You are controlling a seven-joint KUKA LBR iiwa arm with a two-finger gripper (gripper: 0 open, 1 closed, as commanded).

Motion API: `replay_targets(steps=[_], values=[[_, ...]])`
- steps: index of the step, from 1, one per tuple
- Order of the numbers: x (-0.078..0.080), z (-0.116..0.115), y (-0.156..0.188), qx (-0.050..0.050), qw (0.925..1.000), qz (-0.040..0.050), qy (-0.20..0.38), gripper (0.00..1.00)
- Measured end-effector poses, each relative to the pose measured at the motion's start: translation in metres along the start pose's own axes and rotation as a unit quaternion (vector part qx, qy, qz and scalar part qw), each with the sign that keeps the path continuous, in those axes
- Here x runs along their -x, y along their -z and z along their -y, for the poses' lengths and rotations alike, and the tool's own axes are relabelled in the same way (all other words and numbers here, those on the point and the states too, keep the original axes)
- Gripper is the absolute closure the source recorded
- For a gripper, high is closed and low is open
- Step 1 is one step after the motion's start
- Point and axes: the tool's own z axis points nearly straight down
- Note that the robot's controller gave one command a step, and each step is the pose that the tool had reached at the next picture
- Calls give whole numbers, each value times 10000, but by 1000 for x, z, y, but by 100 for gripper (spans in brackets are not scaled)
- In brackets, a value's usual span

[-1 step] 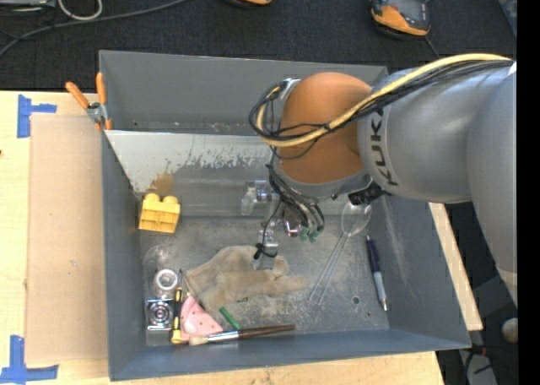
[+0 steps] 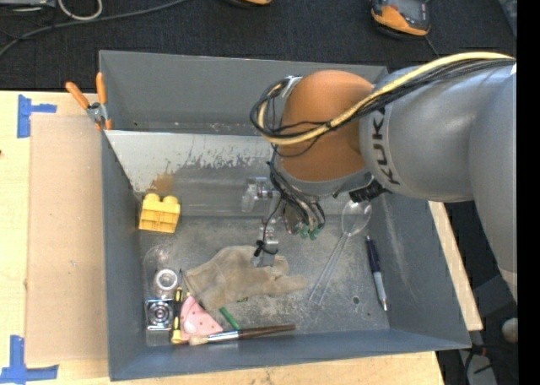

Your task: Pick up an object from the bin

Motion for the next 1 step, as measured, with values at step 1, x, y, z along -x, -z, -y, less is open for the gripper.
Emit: replay_targets(steps=[1], values=[[-16,5,-21,8,9999,60,142,0]])
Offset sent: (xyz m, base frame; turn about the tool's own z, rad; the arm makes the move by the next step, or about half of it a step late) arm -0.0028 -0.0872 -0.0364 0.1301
